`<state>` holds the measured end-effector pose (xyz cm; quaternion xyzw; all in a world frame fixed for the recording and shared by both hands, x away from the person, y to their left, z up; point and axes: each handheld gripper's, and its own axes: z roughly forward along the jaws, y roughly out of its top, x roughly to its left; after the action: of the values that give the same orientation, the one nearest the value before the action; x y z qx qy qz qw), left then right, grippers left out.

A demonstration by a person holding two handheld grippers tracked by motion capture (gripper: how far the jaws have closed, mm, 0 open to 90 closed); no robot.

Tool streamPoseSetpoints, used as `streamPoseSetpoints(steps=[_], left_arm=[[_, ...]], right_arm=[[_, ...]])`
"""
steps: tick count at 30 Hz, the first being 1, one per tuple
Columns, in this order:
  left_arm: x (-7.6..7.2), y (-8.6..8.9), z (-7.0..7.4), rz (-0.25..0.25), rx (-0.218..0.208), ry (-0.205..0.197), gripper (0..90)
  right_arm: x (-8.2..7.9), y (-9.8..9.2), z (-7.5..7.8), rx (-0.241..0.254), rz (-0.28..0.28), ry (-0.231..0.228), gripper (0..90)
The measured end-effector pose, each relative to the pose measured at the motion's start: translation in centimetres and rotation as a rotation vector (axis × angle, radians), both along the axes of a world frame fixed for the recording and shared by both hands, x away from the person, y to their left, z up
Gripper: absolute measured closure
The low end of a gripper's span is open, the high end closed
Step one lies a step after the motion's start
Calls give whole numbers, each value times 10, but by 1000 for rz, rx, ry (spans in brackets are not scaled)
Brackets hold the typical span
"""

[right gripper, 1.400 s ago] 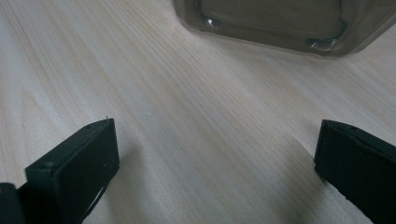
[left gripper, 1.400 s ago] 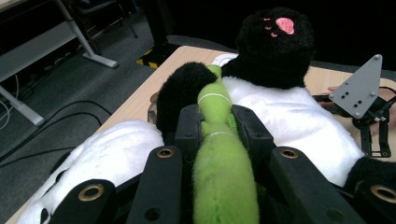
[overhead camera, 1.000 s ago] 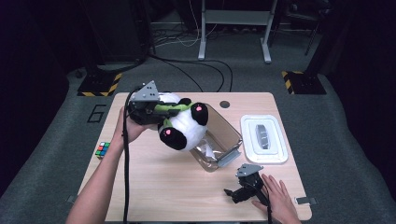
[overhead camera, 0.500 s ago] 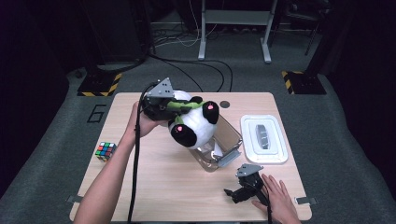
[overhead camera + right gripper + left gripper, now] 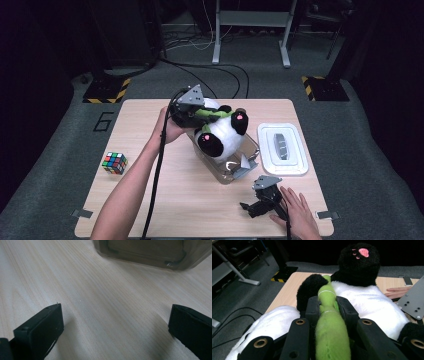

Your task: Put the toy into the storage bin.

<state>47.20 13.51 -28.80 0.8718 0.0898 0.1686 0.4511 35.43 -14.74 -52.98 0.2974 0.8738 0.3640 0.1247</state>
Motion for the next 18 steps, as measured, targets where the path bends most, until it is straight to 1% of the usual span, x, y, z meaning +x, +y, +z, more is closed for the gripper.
streamPoseSetpoints(steps=[3,6,7,8,9,11,13,15,16,18], left_arm=[[2,-6,-4,-12,9,6,734],[4,-12,-9,-17,15,22,734],[5,-14,-10,-22,23,20,733],[6,-15,-12,-27,24,25,733],[6,-17,-14,-20,21,32,733],[7,-20,-18,-31,26,35,733],[7,-25,-22,-31,35,48,733],[8,-29,-27,-45,58,49,733],[9,-31,-29,-44,67,53,732],[10,-33,-34,-45,73,67,731]], right_arm=[[0,0,0,1,-1,1,0],[0,0,0,0,0,1,0],[0,0,0,0,0,2,0],[0,0,0,-1,-1,2,0],[0,0,0,-1,-1,2,0],[0,0,0,-1,-2,1,0],[0,0,0,0,-3,0,0],[0,0,0,0,-1,2,0],[0,0,0,0,0,1,0],[0,0,0,0,-1,1,0]])
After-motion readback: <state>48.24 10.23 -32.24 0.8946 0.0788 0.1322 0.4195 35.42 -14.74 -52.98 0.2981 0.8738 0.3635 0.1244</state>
